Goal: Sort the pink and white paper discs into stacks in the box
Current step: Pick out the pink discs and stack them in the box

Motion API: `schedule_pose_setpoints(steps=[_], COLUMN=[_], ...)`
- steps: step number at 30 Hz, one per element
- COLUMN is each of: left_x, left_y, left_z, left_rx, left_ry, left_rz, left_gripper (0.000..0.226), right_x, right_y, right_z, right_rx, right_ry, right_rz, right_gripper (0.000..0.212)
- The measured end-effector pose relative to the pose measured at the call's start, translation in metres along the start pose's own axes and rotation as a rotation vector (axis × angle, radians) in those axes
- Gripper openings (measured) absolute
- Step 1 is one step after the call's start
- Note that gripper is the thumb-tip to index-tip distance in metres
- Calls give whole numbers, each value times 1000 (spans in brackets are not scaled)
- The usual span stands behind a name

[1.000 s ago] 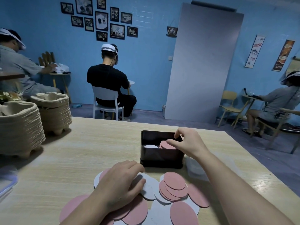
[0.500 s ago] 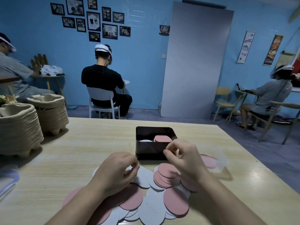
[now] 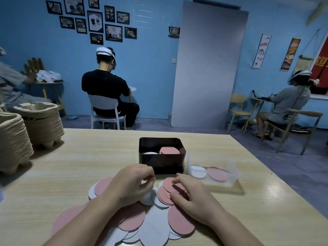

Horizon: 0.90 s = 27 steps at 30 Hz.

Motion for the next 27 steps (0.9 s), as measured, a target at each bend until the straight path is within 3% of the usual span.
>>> schedule_pose_setpoints(steps=[17, 27], left_x=[0, 7], left_y=[13, 9], left_z=[3, 2], left_rx=[-5, -37], left_ry=[20, -12], left_rz=[-7, 7], left_gripper=[14, 14], right_x=[6, -4], right_y=[-2, 12], right_z=[-2, -32], right_rx=[-25, 91], right_ry=[-65, -46], right_rz=[98, 31], right_gripper=[44, 47])
Point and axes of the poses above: each hand's wrist, its own y-axis away from the middle knuckle, its own z-axis out of the palm, x = y × z, the point moved 10 cm from there along -y, towards the middle knuckle, and after that the axes turned 6 degrees about -x, right-handed, at the moved point
